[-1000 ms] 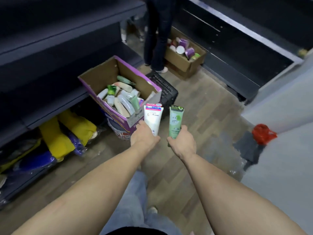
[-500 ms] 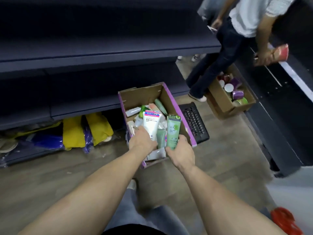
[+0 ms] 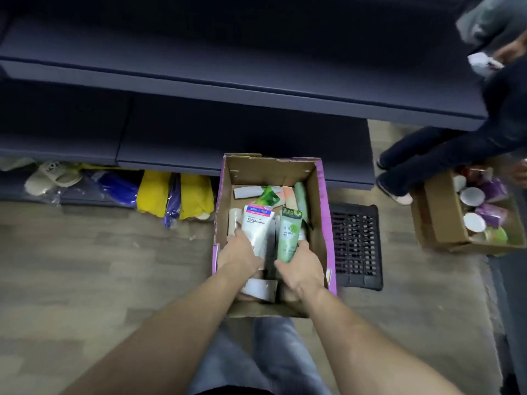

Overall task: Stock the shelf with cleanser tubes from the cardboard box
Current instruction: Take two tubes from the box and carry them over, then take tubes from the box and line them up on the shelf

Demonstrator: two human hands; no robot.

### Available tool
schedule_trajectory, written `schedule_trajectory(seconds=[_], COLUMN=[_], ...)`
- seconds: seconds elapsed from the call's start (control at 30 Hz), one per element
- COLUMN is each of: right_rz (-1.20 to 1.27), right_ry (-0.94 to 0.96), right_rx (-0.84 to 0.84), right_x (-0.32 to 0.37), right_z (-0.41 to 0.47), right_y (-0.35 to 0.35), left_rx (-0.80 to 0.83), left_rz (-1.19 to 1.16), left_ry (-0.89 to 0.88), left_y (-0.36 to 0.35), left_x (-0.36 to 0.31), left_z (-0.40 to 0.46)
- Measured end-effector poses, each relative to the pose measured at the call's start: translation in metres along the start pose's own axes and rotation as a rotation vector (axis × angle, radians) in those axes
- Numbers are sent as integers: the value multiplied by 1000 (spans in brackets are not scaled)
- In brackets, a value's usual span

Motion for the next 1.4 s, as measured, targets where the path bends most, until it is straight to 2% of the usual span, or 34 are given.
schedule_trajectory(seconds=[0.13,0.37,0.67,0.8,1.0,1.4], right_rz=[1,-32,57,148,275,323], right_ry=[-18,-41,30,102,293,643], right_rx=[95,163,60,-7,-206,-495], right_x=[-15,-11,34,59,95,169], right_z=[29,51,54,48,26,-30], right_y=[1,-10,18,39,81,187], left_rx=[23,46,-49,-147,-351,-766], left_rz=[-66,-38,-200,-292,-420,-490], left_ry=[90,139,31,-52,-191,-462], left_y=[-17,-19,38,71,123,241], left_x=[-10,-13,-22,-28,-42,-75], left_z=[8,26,30,20,-4,-84])
Point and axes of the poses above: each hand's wrist, its own z-axis towards the middle knuckle, its own y-axis out of the back of the hand, x = y × z, the point moved 1 cm from there along z, towards the middle knuckle, and after that the axes turned 4 degrees about y, right-handed, at the moved point
